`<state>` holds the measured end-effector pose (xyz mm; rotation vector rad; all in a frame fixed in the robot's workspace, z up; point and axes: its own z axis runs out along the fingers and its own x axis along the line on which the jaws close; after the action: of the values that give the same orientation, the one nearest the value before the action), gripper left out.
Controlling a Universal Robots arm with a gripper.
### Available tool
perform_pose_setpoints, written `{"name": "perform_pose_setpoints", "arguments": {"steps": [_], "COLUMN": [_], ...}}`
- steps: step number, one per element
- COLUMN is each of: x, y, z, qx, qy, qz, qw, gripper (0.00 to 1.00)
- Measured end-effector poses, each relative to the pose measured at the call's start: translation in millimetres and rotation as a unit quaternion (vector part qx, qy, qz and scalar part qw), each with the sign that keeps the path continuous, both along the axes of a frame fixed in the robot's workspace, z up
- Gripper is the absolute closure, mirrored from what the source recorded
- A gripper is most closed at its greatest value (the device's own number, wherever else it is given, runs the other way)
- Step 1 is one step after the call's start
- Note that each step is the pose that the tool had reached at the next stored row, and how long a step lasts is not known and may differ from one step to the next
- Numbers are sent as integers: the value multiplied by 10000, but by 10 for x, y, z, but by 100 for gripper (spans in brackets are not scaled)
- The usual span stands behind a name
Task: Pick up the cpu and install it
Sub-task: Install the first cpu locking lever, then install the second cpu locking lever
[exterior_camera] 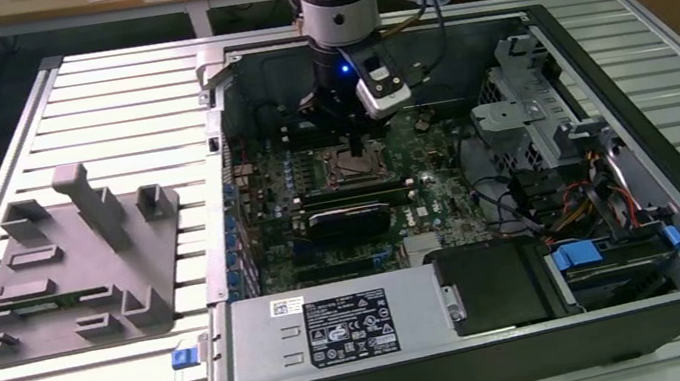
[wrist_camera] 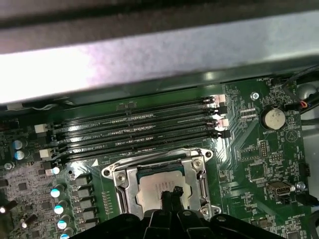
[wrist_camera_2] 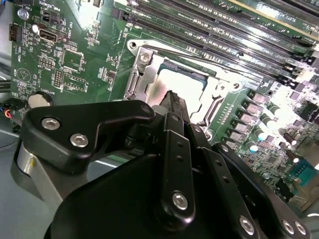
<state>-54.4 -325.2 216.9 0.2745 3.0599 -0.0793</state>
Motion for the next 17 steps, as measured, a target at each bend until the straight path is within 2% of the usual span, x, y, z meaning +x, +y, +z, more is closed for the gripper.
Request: {"name": "perform_pose_setpoints", "arguments": {"steps": [8, 17], "x": [0, 0], "y": [0, -12], "z": [140, 157], "qx": [-1, 0], "qy": [0, 0], "qz": [-1, 0], "qw": [10000, 10000], "gripper": [89, 89]}}
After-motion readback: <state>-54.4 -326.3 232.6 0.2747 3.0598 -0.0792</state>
